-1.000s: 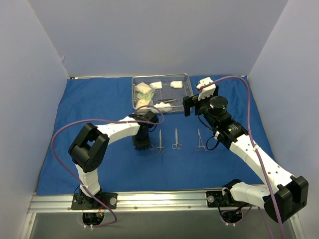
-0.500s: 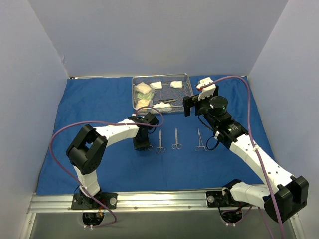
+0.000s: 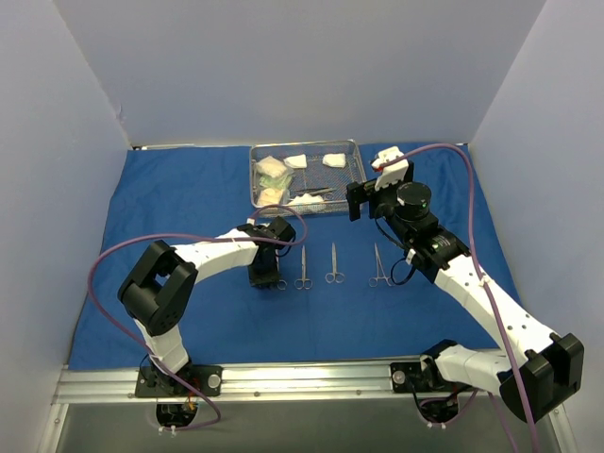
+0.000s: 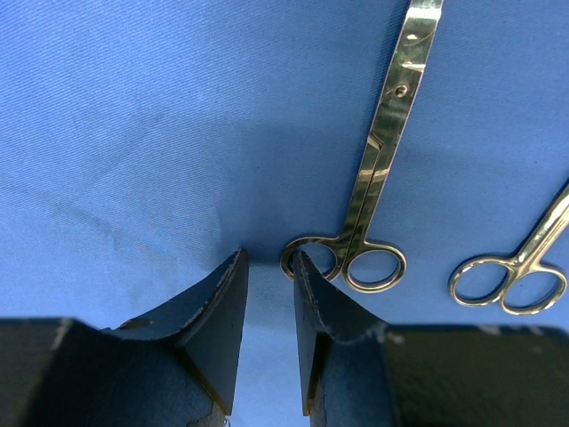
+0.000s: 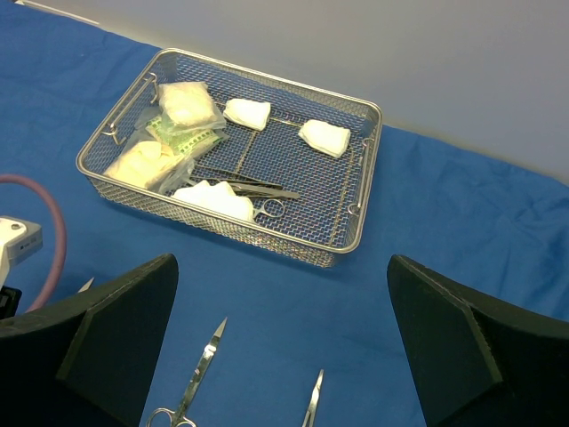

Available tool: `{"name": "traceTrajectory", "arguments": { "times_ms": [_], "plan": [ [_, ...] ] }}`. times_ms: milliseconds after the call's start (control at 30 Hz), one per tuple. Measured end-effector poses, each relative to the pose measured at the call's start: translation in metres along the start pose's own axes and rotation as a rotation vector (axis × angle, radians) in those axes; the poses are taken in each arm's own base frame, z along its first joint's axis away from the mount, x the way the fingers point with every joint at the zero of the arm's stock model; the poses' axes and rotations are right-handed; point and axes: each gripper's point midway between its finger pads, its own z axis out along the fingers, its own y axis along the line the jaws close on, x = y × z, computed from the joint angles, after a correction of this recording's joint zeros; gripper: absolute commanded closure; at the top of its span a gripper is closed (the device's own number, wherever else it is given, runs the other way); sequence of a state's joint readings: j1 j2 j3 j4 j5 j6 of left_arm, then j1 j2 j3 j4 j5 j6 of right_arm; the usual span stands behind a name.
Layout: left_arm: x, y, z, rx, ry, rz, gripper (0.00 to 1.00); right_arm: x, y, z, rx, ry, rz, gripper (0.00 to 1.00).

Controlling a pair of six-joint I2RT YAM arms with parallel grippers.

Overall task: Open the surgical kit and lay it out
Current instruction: Place the medical item in the surgical kit.

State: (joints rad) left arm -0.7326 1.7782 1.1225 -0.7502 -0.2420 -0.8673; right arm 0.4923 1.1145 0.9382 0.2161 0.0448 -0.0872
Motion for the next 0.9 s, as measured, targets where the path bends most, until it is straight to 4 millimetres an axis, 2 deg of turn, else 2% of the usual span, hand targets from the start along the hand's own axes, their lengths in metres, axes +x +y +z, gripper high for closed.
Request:
{"name": "traceTrajectory", "arguments": {
  "times_ms": [133, 233, 267, 367, 400, 500, 533, 600, 700, 800, 900],
  "plan": [
    [0.001, 0.0, 0.0, 0.012, -0.001, 0.008, 0.63, 0.0, 0.0, 0.0, 0.0, 0.0, 0.0, 0.0],
    [0.002, 0.0, -0.001, 0.012, 0.002, 0.013, 0.57, 0.0, 0.0, 0.0, 0.0, 0.0, 0.0, 0.0],
    [0.002, 0.001, -0.001, 0.011, 0.003, 0.014, 0.5, 0.0, 0.0, 0.0, 0.0, 0.001, 0.0, 0.0],
    [0.005, 0.003, -0.003, 0.006, 0.013, 0.021, 0.4, 0.002, 0.0, 0.002, 0.0, 0.006, 0.0, 0.0],
    [0.006, 0.004, -0.004, 0.004, 0.019, 0.025, 0.31, 0.003, 0.001, 0.002, 0.0, 0.009, 0.0, 0.0],
    [0.009, 0.009, -0.013, 0.002, 0.025, 0.041, 0.21, 0.006, 0.001, 0.005, 0.002, 0.019, 0.002, 0.0],
    [0.008, 0.01, -0.019, 0.006, 0.021, 0.045, 0.1, 0.007, 0.001, 0.006, 0.004, 0.021, 0.003, 0.0],
    [0.002, 0.01, -0.035, 0.028, -0.003, 0.047, 0.06, 0.01, 0.0, 0.008, 0.008, 0.027, 0.004, 0.0],
    [-0.018, 0.005, -0.07, 0.09, -0.08, 0.038, 0.06, 0.014, -0.001, 0.014, 0.021, 0.038, 0.009, 0.0],
    [-0.046, 0.003, -0.115, 0.166, -0.193, 0.017, 0.06, 0.015, -0.001, 0.024, 0.033, 0.05, 0.017, 0.0],
    [-0.072, 0.014, -0.15, 0.218, -0.286, -0.027, 0.06, 0.011, -0.002, 0.038, 0.047, 0.05, 0.029, 0.0]
  ]
}}
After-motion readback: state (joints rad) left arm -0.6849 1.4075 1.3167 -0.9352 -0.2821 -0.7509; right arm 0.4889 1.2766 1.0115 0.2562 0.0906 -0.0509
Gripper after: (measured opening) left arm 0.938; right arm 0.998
